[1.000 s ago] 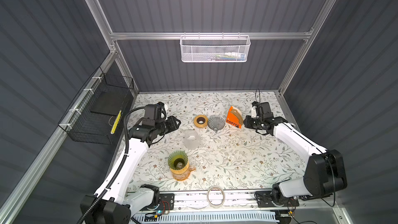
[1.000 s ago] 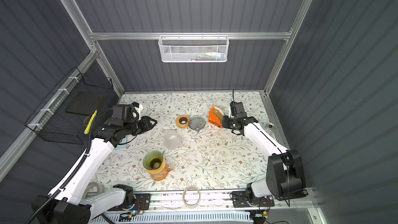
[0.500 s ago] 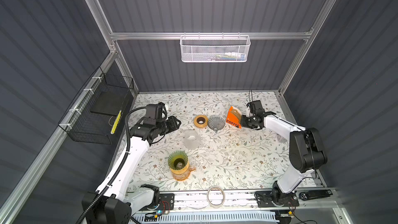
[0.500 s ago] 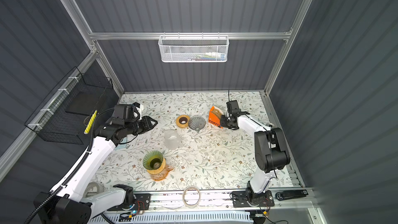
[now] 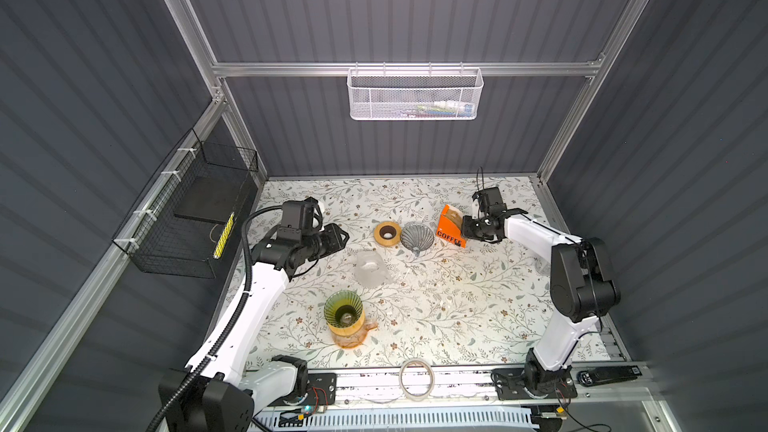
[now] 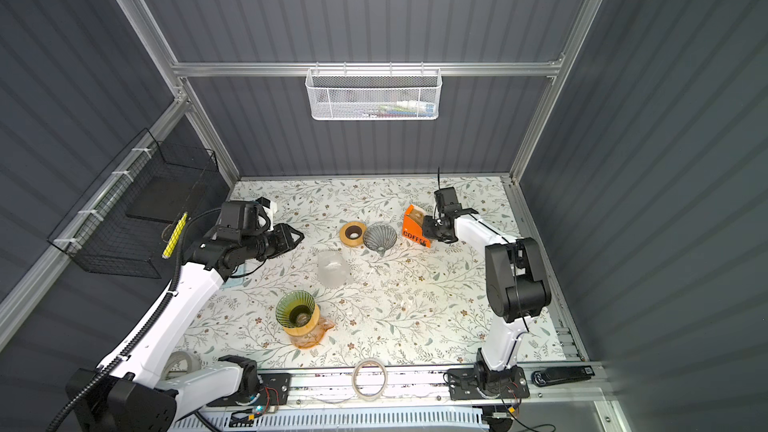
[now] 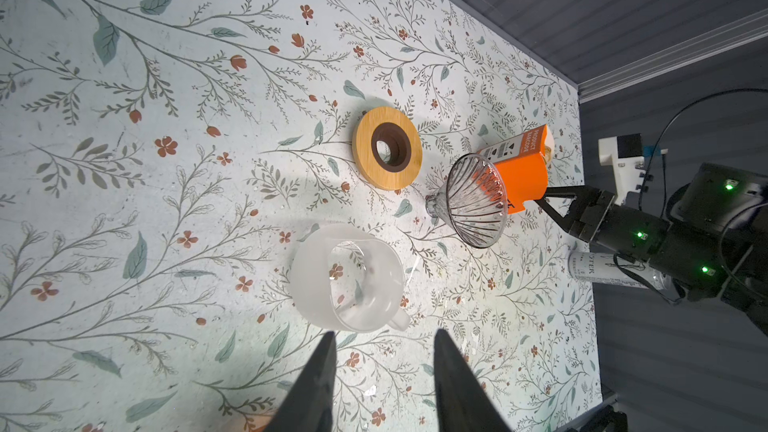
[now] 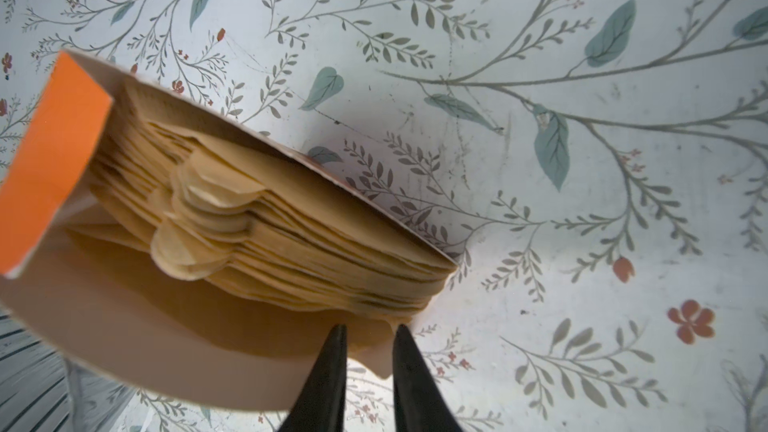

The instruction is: Place the coffee filter in the dripper

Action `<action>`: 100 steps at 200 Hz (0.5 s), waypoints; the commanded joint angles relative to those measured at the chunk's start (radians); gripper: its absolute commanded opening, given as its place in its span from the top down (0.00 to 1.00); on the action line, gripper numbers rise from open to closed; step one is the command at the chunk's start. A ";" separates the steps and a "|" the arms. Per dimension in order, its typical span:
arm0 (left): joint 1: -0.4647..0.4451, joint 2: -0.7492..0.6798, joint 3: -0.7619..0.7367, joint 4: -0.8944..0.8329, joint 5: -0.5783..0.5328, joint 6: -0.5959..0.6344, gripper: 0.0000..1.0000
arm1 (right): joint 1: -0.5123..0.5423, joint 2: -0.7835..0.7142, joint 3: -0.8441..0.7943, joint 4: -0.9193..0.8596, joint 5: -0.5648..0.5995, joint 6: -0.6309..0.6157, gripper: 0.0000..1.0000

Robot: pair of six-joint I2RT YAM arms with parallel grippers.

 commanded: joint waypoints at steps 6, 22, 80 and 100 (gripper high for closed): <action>0.001 0.008 0.015 -0.014 -0.003 0.010 0.60 | 0.000 0.008 0.025 -0.017 0.003 -0.010 0.76; 0.000 0.010 0.014 -0.011 -0.004 0.010 0.60 | 0.002 0.010 0.026 -0.019 -0.003 -0.007 0.76; 0.001 0.006 0.002 -0.010 -0.005 0.013 0.60 | 0.038 0.018 0.021 -0.032 0.011 -0.007 0.76; 0.000 0.004 -0.003 -0.009 -0.007 0.014 0.59 | 0.050 0.018 0.024 -0.034 0.012 -0.003 0.76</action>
